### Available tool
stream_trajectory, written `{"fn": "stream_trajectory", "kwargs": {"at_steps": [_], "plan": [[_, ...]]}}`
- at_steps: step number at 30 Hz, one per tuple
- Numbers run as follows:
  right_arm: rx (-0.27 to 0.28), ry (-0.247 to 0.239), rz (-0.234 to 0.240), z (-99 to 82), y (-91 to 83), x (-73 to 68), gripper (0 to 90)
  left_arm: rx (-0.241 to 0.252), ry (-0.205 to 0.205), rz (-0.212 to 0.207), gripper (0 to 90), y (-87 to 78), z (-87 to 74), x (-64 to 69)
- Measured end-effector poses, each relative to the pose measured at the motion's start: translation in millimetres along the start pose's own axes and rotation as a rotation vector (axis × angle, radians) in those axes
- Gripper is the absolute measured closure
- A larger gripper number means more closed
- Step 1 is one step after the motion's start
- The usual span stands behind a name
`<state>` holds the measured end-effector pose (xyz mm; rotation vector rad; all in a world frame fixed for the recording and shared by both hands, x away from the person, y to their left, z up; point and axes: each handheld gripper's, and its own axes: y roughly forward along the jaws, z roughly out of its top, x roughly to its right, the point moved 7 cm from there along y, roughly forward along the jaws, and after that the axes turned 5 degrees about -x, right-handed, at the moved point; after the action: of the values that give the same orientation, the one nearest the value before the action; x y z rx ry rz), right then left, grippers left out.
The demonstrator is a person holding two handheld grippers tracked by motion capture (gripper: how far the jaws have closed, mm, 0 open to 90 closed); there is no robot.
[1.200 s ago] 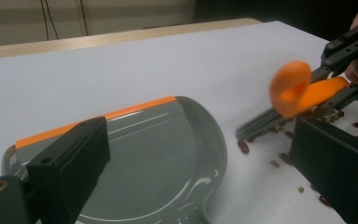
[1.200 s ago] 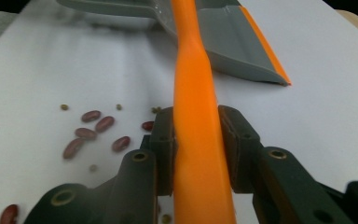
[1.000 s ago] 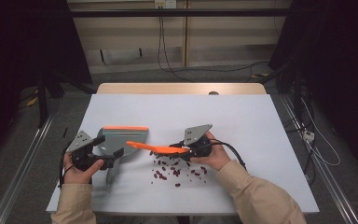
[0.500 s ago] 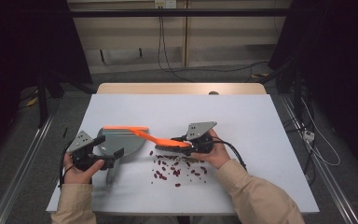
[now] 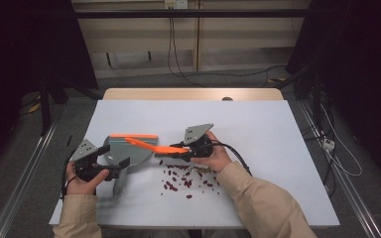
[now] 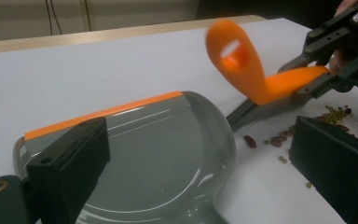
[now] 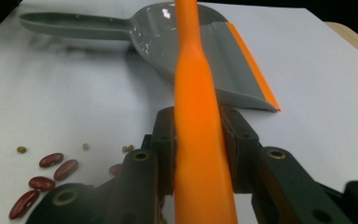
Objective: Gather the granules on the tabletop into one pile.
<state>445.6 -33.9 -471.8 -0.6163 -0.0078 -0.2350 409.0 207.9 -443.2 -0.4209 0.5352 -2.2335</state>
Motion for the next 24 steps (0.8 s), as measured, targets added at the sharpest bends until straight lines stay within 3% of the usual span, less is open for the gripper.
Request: {"fn": "stream_trajectory", "kwargs": {"at_steps": [6, 10, 15, 24], "plan": [[-0.007, 0.013, 0.052, -3.2, -7.9, -8.8, 70.5, 0.005, -0.005, 0.0, 5.0, -1.6, 0.3, -0.6], [-0.014, -0.012, 0.065, -4.8, -11.7, -20.3, 70.4, 0.008, -0.011, 0.0, 5.3, -2.8, 0.5, -1.2], [-0.004, -0.006, 0.088, -7.8, -18.0, -30.7, 70.4, 0.01, -0.007, 0.002, 5.3, -3.2, 1.1, -1.3], [-0.009, -0.027, 0.082, -11.1, -23.6, -44.2, 70.3, 0.009, -0.007, 0.004, 5.4, -3.1, 1.2, -1.2]]}}
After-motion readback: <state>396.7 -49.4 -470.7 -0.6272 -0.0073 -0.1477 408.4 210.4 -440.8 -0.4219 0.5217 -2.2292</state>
